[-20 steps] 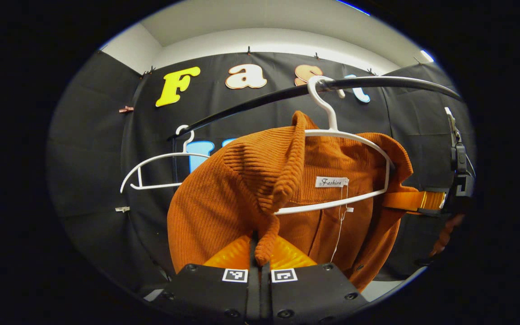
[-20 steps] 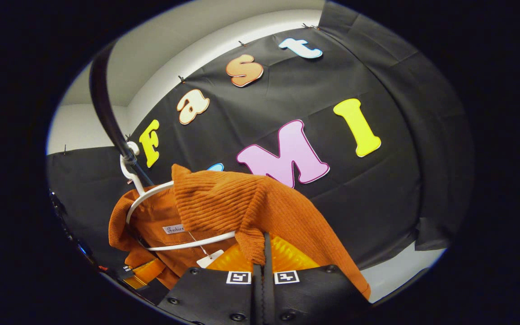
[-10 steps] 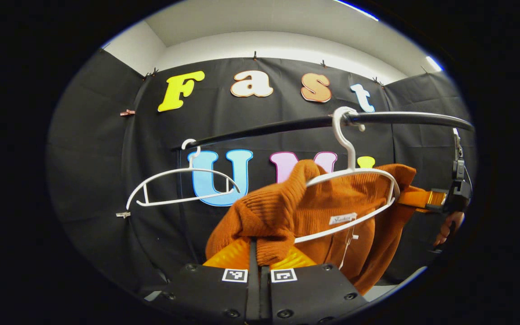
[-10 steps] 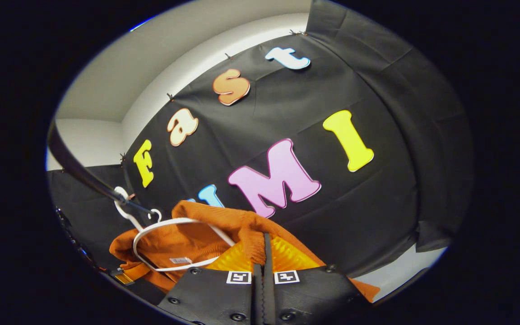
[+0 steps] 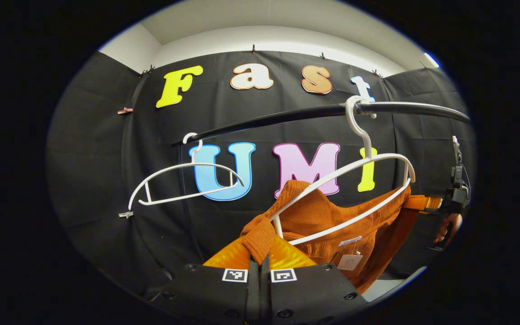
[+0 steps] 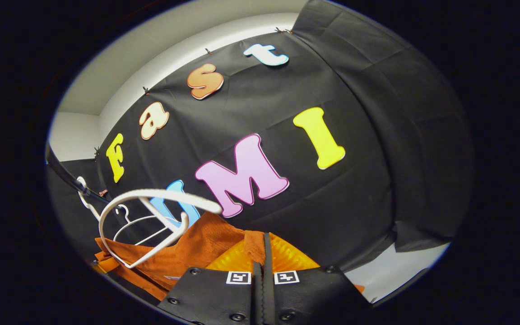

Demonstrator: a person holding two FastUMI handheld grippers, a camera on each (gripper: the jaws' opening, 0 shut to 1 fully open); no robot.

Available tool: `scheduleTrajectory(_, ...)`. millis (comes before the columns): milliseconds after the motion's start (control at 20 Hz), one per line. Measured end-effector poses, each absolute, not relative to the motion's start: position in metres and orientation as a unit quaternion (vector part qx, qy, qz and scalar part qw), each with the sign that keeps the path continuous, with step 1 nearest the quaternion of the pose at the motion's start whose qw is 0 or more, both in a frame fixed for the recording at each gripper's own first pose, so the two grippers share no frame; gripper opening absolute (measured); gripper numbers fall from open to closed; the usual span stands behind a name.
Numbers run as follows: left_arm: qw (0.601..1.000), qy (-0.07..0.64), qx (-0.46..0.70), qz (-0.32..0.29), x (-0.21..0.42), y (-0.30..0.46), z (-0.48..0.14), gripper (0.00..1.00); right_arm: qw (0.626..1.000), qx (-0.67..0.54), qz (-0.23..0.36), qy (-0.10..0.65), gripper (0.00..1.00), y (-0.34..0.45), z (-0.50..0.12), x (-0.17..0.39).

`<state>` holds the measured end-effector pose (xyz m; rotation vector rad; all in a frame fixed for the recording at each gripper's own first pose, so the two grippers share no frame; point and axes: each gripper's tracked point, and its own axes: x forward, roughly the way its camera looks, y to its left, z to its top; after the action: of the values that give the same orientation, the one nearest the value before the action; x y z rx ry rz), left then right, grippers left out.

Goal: Grasp the clothes on the hanger with both hands and then place them into the laundry hamper below.

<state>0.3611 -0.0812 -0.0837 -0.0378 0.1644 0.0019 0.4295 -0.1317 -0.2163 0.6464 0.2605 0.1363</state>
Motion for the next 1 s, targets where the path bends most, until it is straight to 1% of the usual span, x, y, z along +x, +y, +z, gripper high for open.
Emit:
scheduleTrajectory(250, 0.996, 0.084, -0.032, 0.018, 0.348, -0.060, -0.086, 0.05, 0.920, 0.345, 0.101, 0.157, 0.04, -0.095, -0.238, 0.394)
scheduleTrajectory(350, 0.995, 0.085, -0.026, 0.034, 0.343, -0.045, -0.088, 0.04, 0.917, 0.346, 0.116, 0.163, 0.04, -0.082, -0.240, 0.384)
scheduleTrajectory(600, 0.992, 0.111, -0.029, 0.053, 0.329, -0.020, -0.123, 0.05, 0.907, 0.348, 0.154, 0.179, 0.04, -0.041, -0.245, 0.362)
scheduleTrajectory(800, 0.988, 0.148, -0.033, 0.030, 0.308, -0.036, -0.167, 0.04, 0.898, 0.339, 0.200, 0.194, 0.04, 0.003, -0.242, 0.334)
scheduleTrajectory(900, 0.986, 0.160, -0.043, 0.003, 0.298, -0.058, -0.181, 0.05, 0.889, 0.342, 0.231, 0.199, 0.04, 0.030, -0.234, 0.325)
scheduleTrajectory(1000, 0.985, 0.161, -0.049, -0.030, 0.288, -0.087, -0.181, 0.05, 0.884, 0.333, 0.261, 0.198, 0.04, 0.052, -0.223, 0.312)
